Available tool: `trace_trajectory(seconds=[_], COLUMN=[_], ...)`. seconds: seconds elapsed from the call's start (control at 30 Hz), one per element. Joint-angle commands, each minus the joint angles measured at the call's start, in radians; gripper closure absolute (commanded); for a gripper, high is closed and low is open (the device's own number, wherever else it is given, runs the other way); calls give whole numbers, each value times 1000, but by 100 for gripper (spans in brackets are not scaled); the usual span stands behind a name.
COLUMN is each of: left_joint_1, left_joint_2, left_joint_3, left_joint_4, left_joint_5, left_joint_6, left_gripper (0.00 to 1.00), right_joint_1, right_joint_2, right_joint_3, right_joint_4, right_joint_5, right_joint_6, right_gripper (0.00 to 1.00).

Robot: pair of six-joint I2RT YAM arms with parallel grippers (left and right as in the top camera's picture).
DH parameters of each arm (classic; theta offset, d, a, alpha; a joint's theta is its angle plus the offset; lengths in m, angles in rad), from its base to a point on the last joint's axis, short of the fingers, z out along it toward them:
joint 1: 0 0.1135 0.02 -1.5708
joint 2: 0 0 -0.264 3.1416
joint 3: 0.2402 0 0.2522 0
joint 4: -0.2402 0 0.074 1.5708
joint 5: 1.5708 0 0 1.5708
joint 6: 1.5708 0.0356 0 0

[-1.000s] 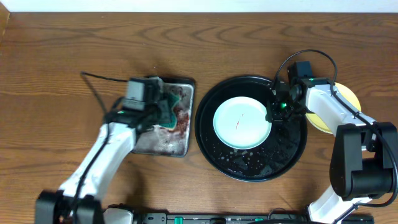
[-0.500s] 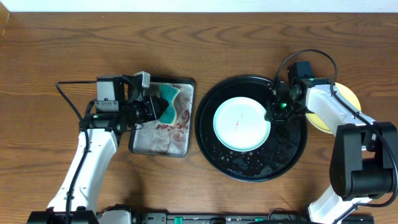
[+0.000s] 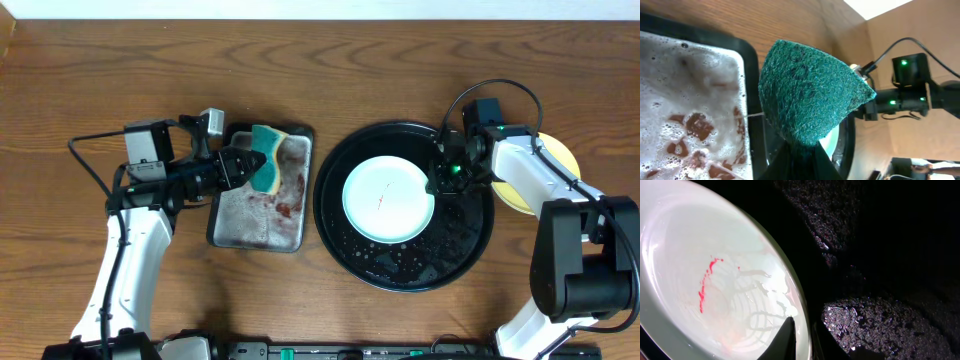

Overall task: Clean dirty plates on tray and stack at the side
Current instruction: 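Dip and rub the sponge in the soapy water with the left gripper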

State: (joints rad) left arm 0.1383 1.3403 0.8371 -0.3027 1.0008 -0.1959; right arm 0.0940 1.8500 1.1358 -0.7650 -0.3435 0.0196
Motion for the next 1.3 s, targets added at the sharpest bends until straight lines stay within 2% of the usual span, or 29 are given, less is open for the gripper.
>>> trace_trajectory(seconds=[0.0,0.17,0.5,0.9,1.03,1.27], left_joint_1=[21,24,24,24,13,-141], left_joint_2=[-14,-14,-15,-14,-14,-10], left_joint_3=[-1,-1,-1,-1,-1,-17], left_joint_4=[6,37,255,257,189,24], left_joint_5=[93,140,141,129,19,-407], left_joint_6=[72,156,144,120,121,119], left_gripper=[93,93,93,93,93,93], right_joint_1=[13,13,13,13,13,13], right_joint_2=[-3,-3,-3,-3,-3,-3], right_joint_3=[-4,-4,-4,-4,-4,-4], right_joint_4=[2,3,8,14,14,14], right_joint_5=[-11,-11,-10,3,3,3], right_joint_6=[9,9,9,9,9,10], right_gripper=[90,91,93,96,96,97])
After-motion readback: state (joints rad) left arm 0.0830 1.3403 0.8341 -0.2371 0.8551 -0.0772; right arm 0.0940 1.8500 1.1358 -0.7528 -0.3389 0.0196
